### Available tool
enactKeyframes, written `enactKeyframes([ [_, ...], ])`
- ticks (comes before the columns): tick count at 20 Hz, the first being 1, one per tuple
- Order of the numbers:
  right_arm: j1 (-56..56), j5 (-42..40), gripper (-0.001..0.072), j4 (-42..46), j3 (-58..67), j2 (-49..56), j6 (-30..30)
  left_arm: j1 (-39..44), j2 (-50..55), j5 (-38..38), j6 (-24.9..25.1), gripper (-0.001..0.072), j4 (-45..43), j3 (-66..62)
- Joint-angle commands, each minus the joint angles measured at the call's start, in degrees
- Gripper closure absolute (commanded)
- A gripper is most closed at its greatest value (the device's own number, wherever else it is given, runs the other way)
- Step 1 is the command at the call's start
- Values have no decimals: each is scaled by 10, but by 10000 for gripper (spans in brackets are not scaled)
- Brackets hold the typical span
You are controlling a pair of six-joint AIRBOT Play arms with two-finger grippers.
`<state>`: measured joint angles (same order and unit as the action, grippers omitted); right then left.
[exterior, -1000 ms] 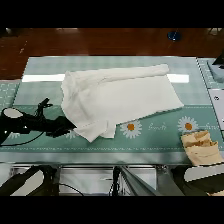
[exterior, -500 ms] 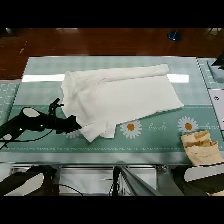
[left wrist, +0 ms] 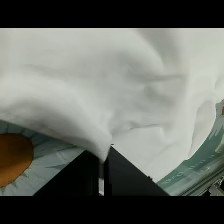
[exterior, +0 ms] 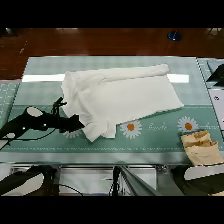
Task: Fold the shirts.
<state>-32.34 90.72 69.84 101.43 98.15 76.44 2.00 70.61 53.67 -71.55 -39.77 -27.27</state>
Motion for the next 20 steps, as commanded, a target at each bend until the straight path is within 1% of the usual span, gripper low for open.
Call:
enactKeyframes([
  [1, -24, -2, 124, -74, -113, 0, -24, 0, 1, 10, 6, 680, -1, 0],
  [3, -25, -19, 124, -73, -163, 3, -26, 0, 1, 10, 14, 681, -1, 0],
  [6, -20, -20, 125, -86, -199, 28, -31, 0, 1, 10, 17, 680, -1, 0],
  [9, 1, -30, 133, -95, -203, 49, -39, 0, 1, 10, 17, 680, -1, 0],
  [13, 29, -75, 135, -98, -202, 54, -36, 0, 1, 10, 17, 680, -1, 0],
  [15, 43, -78, 157, -99, -203, 61, -23, 0, 1, 10, 17, 680, -1, 0],
  [16, 51, -73, 195, -100, -203, 68, -15, 0, 1, 10, 19, 680, -1, 0],
  [18, 74, -47, 195, -103, -203, 89, -6, -1, 1, 10, 19, 680, -1, 0],
  [19, 87, -40, 207, -103, -203, 99, -8, -2, 1, 10, 19, 680, -1, 0],
  [20, 102, -41, 362, -102, -202, 106, -9, -3, 1, 10, 19, 680, -1, 0],
])
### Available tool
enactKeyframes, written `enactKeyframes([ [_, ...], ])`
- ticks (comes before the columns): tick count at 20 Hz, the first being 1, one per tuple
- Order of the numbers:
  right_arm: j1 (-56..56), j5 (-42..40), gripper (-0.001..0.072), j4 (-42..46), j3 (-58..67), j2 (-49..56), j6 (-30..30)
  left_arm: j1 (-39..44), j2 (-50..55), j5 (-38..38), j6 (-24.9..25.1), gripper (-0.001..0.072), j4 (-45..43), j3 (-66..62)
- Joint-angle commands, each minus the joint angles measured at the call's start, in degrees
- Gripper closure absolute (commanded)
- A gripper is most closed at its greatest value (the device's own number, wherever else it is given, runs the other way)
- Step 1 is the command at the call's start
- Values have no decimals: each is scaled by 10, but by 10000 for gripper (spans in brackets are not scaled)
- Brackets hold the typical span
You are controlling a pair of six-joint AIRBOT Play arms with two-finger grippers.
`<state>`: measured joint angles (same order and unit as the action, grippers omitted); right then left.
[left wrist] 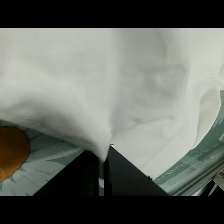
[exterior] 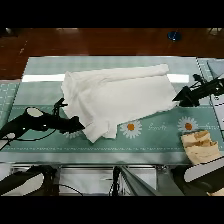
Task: Fold the shirts.
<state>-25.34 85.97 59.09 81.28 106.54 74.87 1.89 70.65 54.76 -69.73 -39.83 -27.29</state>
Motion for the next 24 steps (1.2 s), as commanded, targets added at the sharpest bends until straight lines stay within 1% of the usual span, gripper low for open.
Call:
enactKeyframes([
  [1, 45, -4, 543, 5, -1, 23, 7, -2, 0, -1, 1, 680, 0, 0],
  [2, 53, -10, 684, 1, 3, 19, 7, -2, 0, -1, 1, 680, 0, 0],
  [3, 56, -9, 684, -11, 10, 11, -7, -2, -3, 0, 1, 681, 0, 0],
  [5, 51, -2, 684, -51, 32, -25, -30, -2, -18, 6, 19, 683, 0, -11],
  [7, 41, -5, 684, -102, 59, -88, -45, -2, -54, 18, 33, 684, 0, -49],
  [9, 29, -17, 684, -181, 89, -151, -52, -2, -114, 24, 33, 685, 0, -117],
  [11, 25, -31, 684, -266, 123, -218, -70, -16, -184, 23, 33, 685, -1, -214],
  [13, 28, -50, 684, -300, 175, -282, -68, -50, -244, 23, 33, 684, -4, -332],
  [15, 34, -69, 685, -290, 236, -338, -64, -91, -286, 24, 33, 684, -34, -459],
  [16, 34, -76, 685, -276, 266, -364, -54, -110, -303, 29, 33, 684, -62, -522],
  [17, 34, -86, 685, -255, 296, -389, -35, -123, -314, 38, 33, 684, -95, -575],
  [19, 34, -106, 685, -177, 351, -445, 11, -144, -333, 65, 33, 684, -162, -668],
  [20, 34, -114, 685, -139, 369, -470, 31, -150, -342, 79, 33, 684, -192, -704],
  [22, 34, -129, 685, -82, 375, -530, 48, -152, -360, 116, 32, 684, -245, -750],
  [24, 34, -116, 685, -31, 375, -580, 80, -152, -378, 160, 30, 684, -272, -775],
])
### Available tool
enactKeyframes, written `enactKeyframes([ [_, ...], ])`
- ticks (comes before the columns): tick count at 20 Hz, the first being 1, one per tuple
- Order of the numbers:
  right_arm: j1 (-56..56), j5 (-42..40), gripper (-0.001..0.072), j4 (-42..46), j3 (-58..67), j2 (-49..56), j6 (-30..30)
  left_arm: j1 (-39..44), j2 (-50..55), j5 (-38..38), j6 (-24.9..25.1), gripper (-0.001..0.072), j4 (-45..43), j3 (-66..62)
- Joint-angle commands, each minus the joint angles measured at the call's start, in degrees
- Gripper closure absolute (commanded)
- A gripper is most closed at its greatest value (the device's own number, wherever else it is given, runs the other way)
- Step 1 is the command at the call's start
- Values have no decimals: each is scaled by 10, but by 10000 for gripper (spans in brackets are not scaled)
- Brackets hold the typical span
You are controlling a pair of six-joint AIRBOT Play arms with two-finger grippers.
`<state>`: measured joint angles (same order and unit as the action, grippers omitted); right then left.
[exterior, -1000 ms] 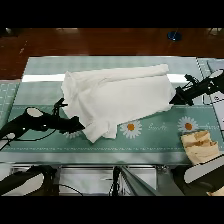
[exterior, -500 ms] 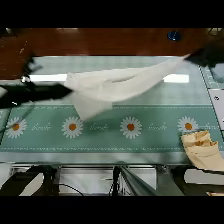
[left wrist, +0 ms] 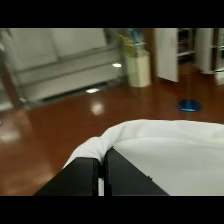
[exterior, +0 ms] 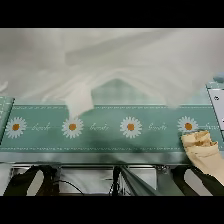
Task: Fold the shirts.
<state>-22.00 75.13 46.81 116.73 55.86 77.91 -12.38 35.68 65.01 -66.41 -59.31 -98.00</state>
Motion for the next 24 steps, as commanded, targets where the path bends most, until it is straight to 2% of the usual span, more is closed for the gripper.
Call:
enactKeyframes([
  [1, 0, 9, 685, 111, 21, -93, 61, -9, -41, 74, -3, 684, -82, -72],
  [3, 0, 69, 685, 134, 21, -117, 69, -9, -68, 107, -32, 684, -93, -72],
  [5, 0, 166, 685, 138, 21, -122, 80, -9, -92, 153, -67, 684, -109, -71],
  [7, 0, 238, 685, 152, 21, -115, 78, -9, -102, 203, -68, 684, -142, -71],
  [9, 0, 272, 685, 185, 21, -94, 63, -9, -93, 240, -67, 684, -174, -68],
  [12, 0, 309, 685, 192, 21, -40, 63, -7, -75, 257, -68, 684, -143, -16],
  [15, 0, 310, 685, 198, 19, 30, 68, -7, -39, 239, -66, 684, -114, 85],
  [20, 86, 303, 686, 209, 19, 175, 83, -3, 103, 104, -61, 684, 4, 144],
  [21, 110, 290, 686, 229, 19, 202, 83, 5, 139, 83, -60, 684, 4, 144],
  [24, 151, 225, 685, 297, 19, 280, 79, 15, 239, 70, -10, 684, 3, 144],
])
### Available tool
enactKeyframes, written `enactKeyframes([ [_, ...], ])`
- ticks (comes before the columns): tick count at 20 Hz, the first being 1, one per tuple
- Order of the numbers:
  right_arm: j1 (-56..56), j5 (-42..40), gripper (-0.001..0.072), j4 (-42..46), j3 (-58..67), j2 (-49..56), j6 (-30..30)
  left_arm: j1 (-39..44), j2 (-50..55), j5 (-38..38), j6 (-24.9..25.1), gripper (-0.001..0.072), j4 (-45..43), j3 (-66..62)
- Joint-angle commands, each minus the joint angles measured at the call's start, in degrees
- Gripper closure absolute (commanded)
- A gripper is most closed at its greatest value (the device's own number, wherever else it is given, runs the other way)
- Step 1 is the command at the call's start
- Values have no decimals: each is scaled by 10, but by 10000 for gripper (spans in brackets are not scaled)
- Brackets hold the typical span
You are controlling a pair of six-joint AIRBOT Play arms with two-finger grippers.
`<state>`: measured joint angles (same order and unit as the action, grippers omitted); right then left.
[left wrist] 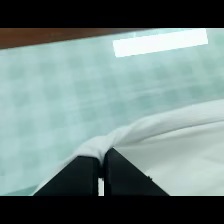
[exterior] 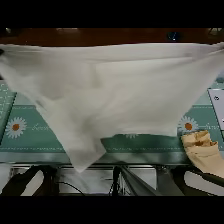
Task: Fold the shirts.
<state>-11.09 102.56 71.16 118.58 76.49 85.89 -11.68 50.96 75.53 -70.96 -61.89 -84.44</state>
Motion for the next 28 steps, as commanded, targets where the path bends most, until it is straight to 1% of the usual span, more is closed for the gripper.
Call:
enactKeyframes([
  [1, 44, -73, 685, 57, 1, 96, 0, 8, 120, -36, 38, 683, 29, 8],
  [4, 44, -125, 685, 54, 1, 162, 1, 11, 204, -38, 43, 683, 29, 8],
  [7, 44, -164, 685, 53, 1, 221, 0, 25, 267, -78, 43, 683, 29, 8],
  [11, 44, -272, 685, 36, 1, 287, -24, 50, 321, -169, 43, 683, 28, 8],
  [15, 44, -393, 685, 7, 1, 336, -32, 79, 369, -283, 60, 683, 28, 8],
  [18, 44, -474, 685, -5, -5, 364, -37, 102, 405, -362, 61, 682, 28, 8],
  [21, 44, -555, 685, -15, -30, 375, -49, 123, 435, -413, 90, 682, 28, 8],
  [23, 44, -576, 686, -17, -31, 386, -69, 133, 452, -448, 90, 682, 28, 8],
  [26, 44, -586, 686, -16, -31, 401, -93, 141, 477, -509, 90, 682, 28, 8],
  [28, 44, -578, 686, -16, -31, 409, -98, 141, 495, -524, 90, 682, 28, 8],
])
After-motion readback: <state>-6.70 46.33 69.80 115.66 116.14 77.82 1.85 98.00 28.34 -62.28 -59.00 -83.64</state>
